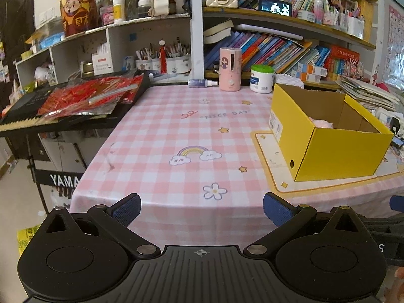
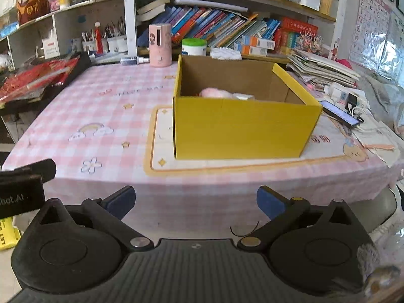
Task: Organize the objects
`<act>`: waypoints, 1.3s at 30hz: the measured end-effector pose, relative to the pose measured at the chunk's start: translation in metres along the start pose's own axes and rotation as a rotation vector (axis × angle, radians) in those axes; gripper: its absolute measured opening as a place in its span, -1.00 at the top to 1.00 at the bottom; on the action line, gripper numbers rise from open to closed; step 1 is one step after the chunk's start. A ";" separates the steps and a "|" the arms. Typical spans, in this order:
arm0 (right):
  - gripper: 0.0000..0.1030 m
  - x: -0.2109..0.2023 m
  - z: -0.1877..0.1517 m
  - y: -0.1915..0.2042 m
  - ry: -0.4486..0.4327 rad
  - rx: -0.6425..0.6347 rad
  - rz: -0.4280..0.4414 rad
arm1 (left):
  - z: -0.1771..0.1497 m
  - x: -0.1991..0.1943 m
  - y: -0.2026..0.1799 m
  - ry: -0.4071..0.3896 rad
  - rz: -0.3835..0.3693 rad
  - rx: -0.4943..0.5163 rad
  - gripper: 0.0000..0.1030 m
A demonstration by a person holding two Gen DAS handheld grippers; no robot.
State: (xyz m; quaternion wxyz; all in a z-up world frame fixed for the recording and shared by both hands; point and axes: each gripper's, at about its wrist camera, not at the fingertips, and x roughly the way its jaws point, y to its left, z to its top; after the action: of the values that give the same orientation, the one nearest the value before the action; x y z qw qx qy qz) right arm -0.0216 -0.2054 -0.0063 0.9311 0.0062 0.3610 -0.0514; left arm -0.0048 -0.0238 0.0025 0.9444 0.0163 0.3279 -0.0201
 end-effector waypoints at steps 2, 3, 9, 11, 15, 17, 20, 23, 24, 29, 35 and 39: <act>-1.00 -0.001 -0.004 0.000 0.004 0.004 0.002 | -0.002 0.000 0.001 0.008 -0.001 -0.006 -1.00; -1.00 0.000 -0.005 0.001 0.010 0.004 -0.001 | -0.004 0.000 0.001 0.013 -0.001 -0.007 -1.00; -1.00 0.000 -0.011 0.001 0.030 0.014 -0.007 | -0.010 -0.003 0.001 0.025 0.003 -0.009 -1.00; -1.00 0.000 -0.013 0.002 0.041 0.011 -0.010 | -0.011 -0.003 0.000 0.033 0.004 -0.011 -1.00; -1.00 0.000 -0.015 0.004 0.049 0.001 -0.042 | -0.014 -0.005 -0.002 0.036 0.009 -0.013 -1.00; -1.00 0.000 -0.015 0.004 0.048 0.003 -0.054 | -0.016 -0.005 -0.004 0.036 0.017 -0.007 -1.00; -1.00 0.001 -0.016 0.003 0.054 0.008 -0.061 | -0.017 -0.006 -0.006 0.036 0.025 -0.007 -1.00; -1.00 0.002 -0.017 0.001 0.066 0.014 -0.060 | -0.017 -0.006 -0.006 0.039 0.025 -0.012 -1.00; -1.00 0.003 -0.017 0.001 0.069 0.016 -0.058 | -0.016 -0.006 -0.005 0.038 0.023 -0.017 -1.00; -1.00 0.003 -0.019 0.005 0.087 -0.014 -0.014 | -0.014 -0.008 -0.009 0.022 -0.003 -0.016 -1.00; -1.00 0.000 -0.018 0.012 0.067 -0.051 0.013 | -0.015 -0.004 -0.022 0.040 -0.034 0.024 -1.00; -1.00 0.002 -0.018 0.010 0.076 -0.043 0.014 | -0.014 -0.002 -0.024 0.048 -0.046 0.023 -1.00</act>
State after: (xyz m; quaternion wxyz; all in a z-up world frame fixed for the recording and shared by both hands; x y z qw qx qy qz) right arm -0.0313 -0.1953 -0.0211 0.9170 -0.0095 0.3971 -0.0368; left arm -0.0161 -0.0472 -0.0077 0.9352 0.0200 0.3507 -0.0451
